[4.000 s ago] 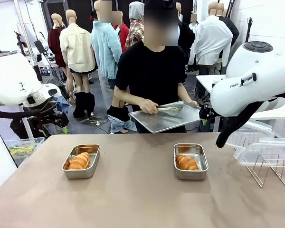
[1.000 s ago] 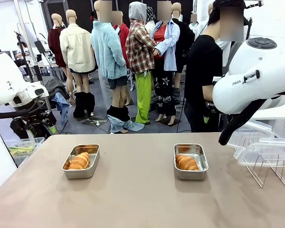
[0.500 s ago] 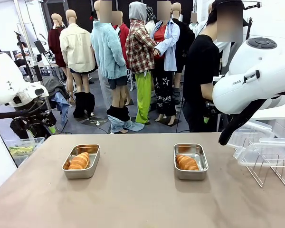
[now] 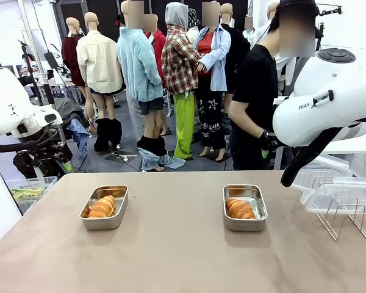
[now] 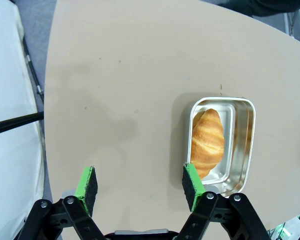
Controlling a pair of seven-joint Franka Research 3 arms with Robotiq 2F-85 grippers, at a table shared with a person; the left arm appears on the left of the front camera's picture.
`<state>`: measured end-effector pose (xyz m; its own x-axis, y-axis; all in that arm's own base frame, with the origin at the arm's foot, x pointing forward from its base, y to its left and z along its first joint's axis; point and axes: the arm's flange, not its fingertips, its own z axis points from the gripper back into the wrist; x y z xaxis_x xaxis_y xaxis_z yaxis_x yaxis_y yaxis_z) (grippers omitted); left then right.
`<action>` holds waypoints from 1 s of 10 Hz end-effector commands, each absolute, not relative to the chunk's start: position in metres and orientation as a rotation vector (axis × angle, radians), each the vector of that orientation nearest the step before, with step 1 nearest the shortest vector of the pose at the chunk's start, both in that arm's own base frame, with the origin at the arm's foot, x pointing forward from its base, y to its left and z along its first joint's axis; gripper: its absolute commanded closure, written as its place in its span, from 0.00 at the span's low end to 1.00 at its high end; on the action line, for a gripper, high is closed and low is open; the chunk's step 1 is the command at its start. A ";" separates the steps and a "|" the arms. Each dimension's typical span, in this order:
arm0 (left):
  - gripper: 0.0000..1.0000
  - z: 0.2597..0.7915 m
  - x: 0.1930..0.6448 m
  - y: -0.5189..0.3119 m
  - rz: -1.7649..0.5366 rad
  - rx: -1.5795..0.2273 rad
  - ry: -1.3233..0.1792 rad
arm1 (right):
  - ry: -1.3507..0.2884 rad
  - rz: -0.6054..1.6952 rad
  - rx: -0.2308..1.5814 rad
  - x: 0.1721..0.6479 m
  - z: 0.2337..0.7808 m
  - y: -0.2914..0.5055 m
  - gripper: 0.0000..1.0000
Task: Place the bread in airtight containers.
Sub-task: Pick up one Airtight Container lid and hand it to the human.
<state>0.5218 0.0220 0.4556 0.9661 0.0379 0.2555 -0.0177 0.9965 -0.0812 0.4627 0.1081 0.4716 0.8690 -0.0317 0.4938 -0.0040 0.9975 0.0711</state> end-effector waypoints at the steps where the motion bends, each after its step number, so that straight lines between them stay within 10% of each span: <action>1: 0.12 0.457 0.521 0.022 0.029 -0.077 -0.263 | -0.514 -0.031 0.075 0.462 0.470 0.110 0.00; 10: 0.12 0.457 0.521 0.022 0.029 -0.077 -0.263 | -0.514 -0.031 0.075 0.462 0.470 0.110 0.00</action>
